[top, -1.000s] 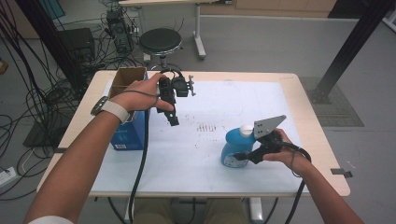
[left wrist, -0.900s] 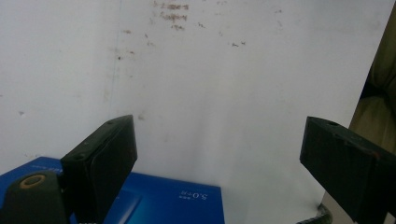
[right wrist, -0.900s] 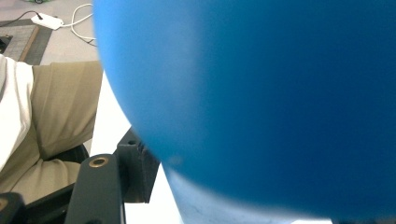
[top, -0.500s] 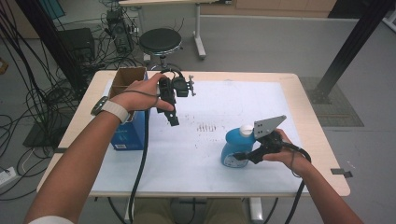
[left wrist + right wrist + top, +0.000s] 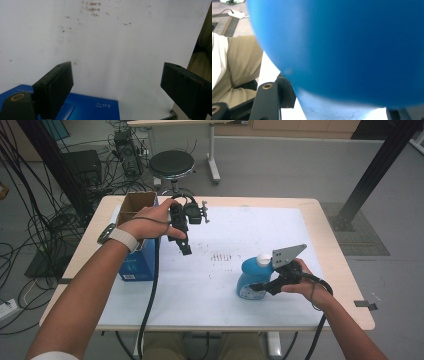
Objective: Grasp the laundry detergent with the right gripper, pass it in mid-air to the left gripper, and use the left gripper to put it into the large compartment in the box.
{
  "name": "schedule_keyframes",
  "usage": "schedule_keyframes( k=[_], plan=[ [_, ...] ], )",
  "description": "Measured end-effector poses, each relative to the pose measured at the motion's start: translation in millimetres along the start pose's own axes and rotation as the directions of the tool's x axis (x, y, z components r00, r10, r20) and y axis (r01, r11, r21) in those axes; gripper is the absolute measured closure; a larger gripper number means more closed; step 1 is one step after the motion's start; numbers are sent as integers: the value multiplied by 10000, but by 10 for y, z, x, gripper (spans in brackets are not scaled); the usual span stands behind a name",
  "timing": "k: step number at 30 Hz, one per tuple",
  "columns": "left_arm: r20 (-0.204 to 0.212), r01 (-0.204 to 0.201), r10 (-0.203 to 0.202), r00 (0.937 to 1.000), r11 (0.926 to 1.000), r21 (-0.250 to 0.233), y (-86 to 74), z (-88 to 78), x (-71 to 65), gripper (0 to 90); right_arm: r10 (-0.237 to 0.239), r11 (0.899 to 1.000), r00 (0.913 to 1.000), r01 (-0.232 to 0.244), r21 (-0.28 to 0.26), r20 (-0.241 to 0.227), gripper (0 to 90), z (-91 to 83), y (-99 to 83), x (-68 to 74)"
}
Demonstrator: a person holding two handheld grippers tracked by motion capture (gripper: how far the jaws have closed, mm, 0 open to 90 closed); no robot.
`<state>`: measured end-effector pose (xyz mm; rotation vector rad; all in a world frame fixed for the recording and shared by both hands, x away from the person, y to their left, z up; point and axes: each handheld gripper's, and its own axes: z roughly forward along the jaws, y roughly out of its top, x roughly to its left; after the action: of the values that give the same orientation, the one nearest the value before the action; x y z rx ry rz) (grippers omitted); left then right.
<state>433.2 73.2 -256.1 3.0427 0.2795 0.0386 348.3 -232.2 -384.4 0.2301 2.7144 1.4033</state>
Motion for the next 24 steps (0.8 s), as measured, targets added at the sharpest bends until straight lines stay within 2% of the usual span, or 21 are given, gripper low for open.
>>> schedule_keyframes(
  k=[24],
  plan=[
    [45,19,-19,10000,10000,29,-7,14,4,114,25,9999,10000,-25,-133,15,410,42,-14,6]
  ],
)
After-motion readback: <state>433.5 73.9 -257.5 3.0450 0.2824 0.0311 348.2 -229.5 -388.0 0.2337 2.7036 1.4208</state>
